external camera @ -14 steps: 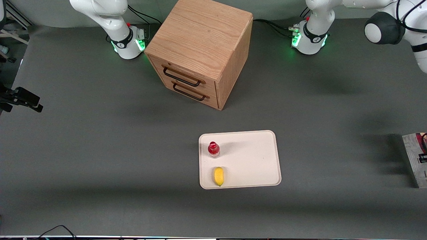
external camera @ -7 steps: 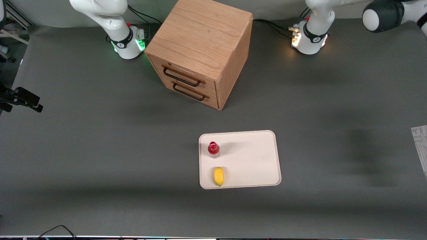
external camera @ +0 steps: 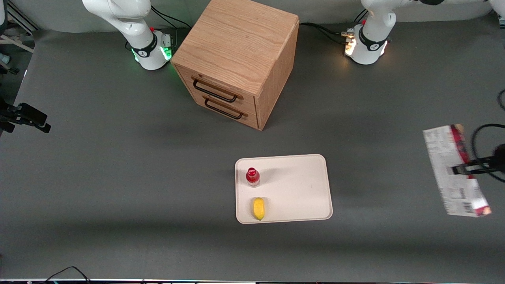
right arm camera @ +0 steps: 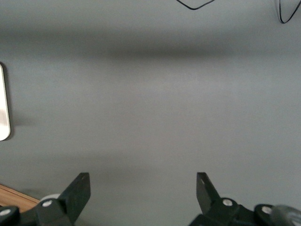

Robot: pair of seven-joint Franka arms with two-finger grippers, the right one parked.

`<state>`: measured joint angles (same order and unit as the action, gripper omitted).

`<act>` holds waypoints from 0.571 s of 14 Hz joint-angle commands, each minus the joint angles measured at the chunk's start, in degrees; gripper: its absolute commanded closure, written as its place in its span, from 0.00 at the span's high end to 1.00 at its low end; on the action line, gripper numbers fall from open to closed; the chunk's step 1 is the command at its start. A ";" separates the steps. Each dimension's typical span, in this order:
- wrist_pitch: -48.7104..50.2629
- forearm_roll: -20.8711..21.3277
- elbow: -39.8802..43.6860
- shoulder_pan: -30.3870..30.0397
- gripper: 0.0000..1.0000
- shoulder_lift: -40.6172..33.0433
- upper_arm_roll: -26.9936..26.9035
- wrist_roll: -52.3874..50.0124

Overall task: Place red cookie box on tray
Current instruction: 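Carry the held cookie box over to the white tray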

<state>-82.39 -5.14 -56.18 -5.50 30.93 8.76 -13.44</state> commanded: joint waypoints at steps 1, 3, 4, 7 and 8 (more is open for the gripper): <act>-5.21 6.61 -7.69 -0.30 0.00 -1.75 12.02 -9.82; -15.29 10.39 -16.10 -0.04 0.00 -1.31 18.19 -16.42; -21.18 11.80 -21.02 0.14 0.00 -0.79 19.70 -17.31; -35.88 13.74 -29.06 1.46 0.00 4.47 19.98 -16.89; -37.65 16.62 -29.07 2.42 0.00 7.10 19.98 -16.71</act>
<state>-115.80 8.09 -83.34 -2.94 35.22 28.41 -30.15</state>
